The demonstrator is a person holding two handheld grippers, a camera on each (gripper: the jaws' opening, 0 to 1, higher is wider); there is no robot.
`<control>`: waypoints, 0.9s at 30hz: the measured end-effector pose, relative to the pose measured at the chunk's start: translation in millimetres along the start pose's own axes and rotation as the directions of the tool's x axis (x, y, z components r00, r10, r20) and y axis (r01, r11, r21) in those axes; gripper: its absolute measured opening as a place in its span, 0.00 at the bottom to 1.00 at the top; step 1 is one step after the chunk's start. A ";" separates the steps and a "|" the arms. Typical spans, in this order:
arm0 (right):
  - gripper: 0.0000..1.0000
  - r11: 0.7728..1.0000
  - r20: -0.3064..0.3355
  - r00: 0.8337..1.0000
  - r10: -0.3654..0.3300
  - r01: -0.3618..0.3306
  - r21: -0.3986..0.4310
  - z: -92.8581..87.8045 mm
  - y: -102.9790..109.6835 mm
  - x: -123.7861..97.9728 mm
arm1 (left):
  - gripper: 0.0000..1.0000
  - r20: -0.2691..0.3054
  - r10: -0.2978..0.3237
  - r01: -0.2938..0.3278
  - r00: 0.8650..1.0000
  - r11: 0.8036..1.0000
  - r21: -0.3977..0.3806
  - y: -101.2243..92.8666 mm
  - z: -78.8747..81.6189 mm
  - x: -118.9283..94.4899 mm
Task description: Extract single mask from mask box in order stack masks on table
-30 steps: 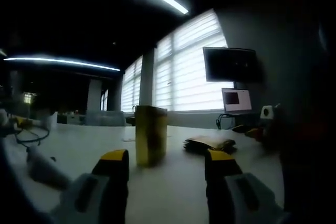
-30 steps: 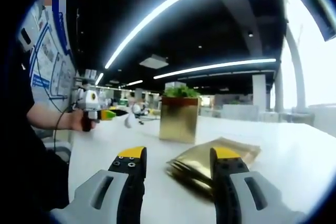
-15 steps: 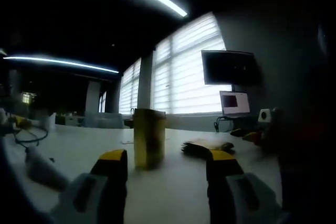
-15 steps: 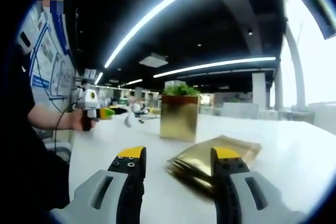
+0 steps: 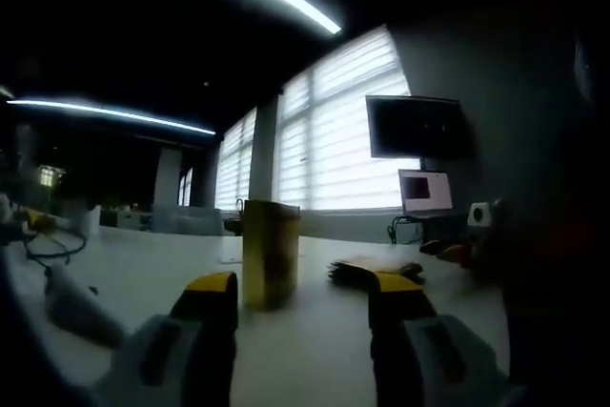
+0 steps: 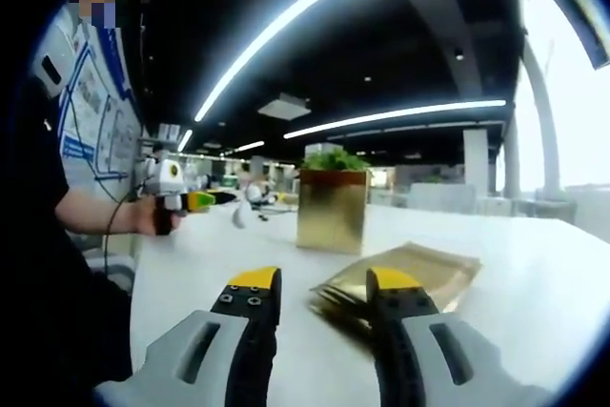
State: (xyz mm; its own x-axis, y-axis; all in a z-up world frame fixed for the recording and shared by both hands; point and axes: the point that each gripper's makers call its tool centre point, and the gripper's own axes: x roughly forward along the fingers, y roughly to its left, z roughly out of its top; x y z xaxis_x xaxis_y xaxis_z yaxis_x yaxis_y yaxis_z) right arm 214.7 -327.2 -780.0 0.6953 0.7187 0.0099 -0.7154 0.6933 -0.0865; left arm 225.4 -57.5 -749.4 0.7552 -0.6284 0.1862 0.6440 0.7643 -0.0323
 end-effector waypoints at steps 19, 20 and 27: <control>0.31 1.000 0.016 1.000 0.000 0.000 0.027 1.7 -4.0 -0.9 | 0.53 0.016 0.003 -0.003 1.000 1.000 -0.022 1.8 3.1 -2.0; 0.30 1.000 0.016 1.000 0.000 0.000 0.027 1.7 -4.2 -0.8 | 0.53 0.016 0.003 -0.003 1.000 1.000 -0.022 1.7 3.2 -2.1; 0.32 1.000 0.026 1.000 -0.006 0.006 0.027 4.3 -3.0 -0.2 | 0.53 0.020 0.005 -0.004 1.000 1.000 -0.022 1.2 4.1 -2.2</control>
State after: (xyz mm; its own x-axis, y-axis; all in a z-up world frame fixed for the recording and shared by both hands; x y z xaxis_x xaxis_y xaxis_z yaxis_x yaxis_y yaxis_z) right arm 216.4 -329.2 -775.5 0.6978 0.7153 0.0369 -0.7130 0.6987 -0.0590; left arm 224.0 -54.6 -745.8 0.7558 -0.6218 0.2055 0.6433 0.7637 -0.0552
